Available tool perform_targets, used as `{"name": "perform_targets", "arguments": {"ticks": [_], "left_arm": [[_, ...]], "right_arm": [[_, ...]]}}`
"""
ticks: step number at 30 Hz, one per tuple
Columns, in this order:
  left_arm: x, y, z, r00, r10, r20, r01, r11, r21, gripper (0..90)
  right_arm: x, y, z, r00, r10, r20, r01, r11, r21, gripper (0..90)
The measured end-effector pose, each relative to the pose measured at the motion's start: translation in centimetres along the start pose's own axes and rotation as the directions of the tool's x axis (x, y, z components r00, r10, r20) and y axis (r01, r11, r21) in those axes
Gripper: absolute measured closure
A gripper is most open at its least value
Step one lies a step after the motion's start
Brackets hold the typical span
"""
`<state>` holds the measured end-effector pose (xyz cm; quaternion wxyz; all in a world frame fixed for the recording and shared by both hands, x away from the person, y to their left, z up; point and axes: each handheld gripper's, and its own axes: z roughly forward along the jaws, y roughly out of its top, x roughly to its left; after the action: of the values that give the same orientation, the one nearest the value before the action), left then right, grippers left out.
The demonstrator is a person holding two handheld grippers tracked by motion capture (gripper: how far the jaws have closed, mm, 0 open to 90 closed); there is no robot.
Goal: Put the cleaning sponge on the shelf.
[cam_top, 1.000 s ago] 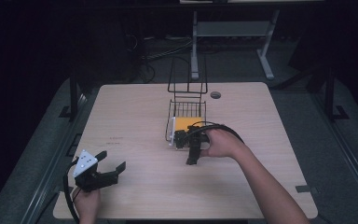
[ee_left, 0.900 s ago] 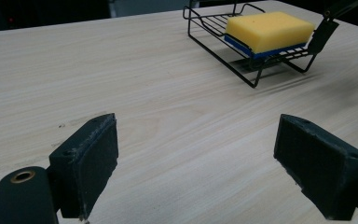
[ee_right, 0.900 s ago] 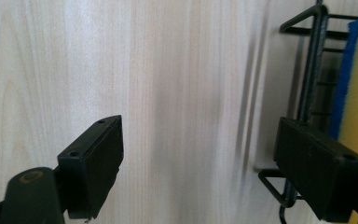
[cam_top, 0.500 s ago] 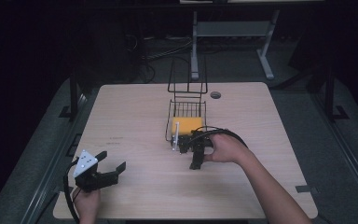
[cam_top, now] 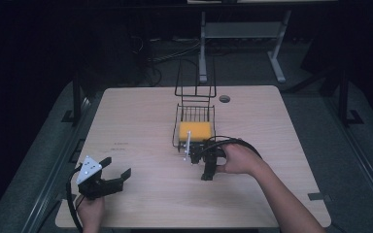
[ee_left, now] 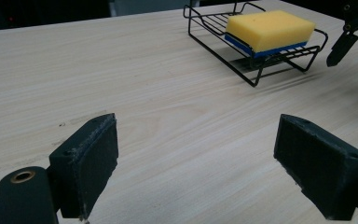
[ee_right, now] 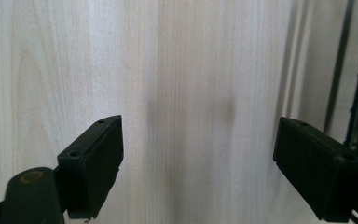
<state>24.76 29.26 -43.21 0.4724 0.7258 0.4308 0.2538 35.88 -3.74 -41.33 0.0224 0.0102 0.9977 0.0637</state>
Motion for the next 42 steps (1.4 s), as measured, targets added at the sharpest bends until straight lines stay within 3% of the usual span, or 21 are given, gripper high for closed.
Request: {"name": "perform_targets", "arguments": {"ticks": [24, 27, 42], "left_arm": [[-0.1, 0.0, 0.0, 1.0, 0.008, -0.004, -0.008, 1.0, 0.004, 13.0], [-0.1, 0.0, 0.1, 1.0, 0.007, -0.004, -0.007, 1.0, 0.005, 13.0], [-0.2, 0.0, 0.2, 0.9999, 0.013, -0.003, -0.013, 0.9999, 0.01, 13.0]], "right_arm": [[1.2, -2.6, 0.0, 0.9998, 0.006, 0.018, -0.005, 1.0, -0.02, 16.0], [1.7, -3.1, 0.0, 0.9996, 0.024, 0.015, -0.024, 1.0, -0.009, 16.0], [3.0, -4.7, 0.2, 0.9992, 0.033, 0.025, -0.032, 0.999, -0.016, 16.0]]}}
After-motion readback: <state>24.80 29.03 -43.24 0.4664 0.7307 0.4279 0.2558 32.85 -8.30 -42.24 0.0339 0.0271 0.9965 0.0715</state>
